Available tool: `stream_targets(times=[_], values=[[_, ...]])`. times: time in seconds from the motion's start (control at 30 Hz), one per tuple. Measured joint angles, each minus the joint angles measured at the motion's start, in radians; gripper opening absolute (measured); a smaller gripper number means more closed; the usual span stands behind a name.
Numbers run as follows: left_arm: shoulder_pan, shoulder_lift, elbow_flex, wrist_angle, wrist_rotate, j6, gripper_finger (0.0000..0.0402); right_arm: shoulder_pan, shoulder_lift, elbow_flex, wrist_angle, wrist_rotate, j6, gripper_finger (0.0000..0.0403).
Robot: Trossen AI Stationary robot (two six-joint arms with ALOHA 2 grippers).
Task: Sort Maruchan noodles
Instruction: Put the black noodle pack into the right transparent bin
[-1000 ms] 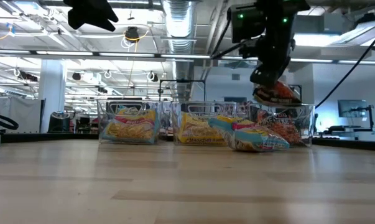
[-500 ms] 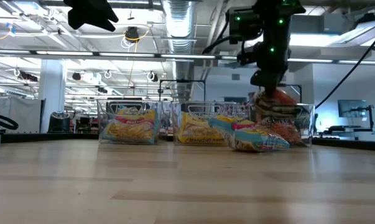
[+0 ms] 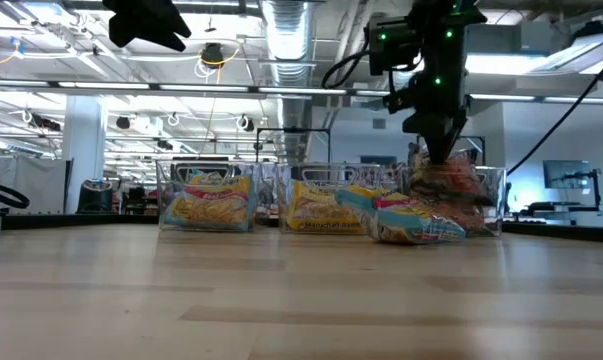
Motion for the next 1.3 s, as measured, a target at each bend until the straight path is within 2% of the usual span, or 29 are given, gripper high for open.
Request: stream_targets(times=[0.17,0.37,0.5,0.67,0.8,1.07,1.3], values=[[0.000,0.000,0.000,0.000,-0.005,0.000,0.0153,0.002,-0.049,0.028,-0.025,-0.063,0.013,0.0129],[0.000,0.000,0.000,0.000,-0.034,0.000,0.0153,-0.008,-0.137,0.055,-0.031,-0.035,0.044,0.0126],[0.000,0.000,0.000,0.000,-0.078,-0.001,0.0153,-0.064,-0.160,0.055,-0.023,-0.024,0.050,0.0125],[0.000,0.000,0.000,0.010,-0.089,-0.002,0.0153,-0.153,-0.122,0.055,-0.023,-0.093,-0.024,0.0125],[0.000,0.000,0.000,0.025,-0.089,-0.003,0.0153,-0.189,-0.086,0.054,-0.013,-0.186,-0.088,0.0125],[0.000,0.000,0.000,0.026,-0.149,-0.003,0.0153,-0.170,-0.015,0.053,0.000,-0.268,-0.163,0.0125],[0.000,0.000,0.000,0.026,-0.163,-0.004,0.0153,-0.140,0.051,0.054,0.010,-0.275,-0.208,0.0125]])
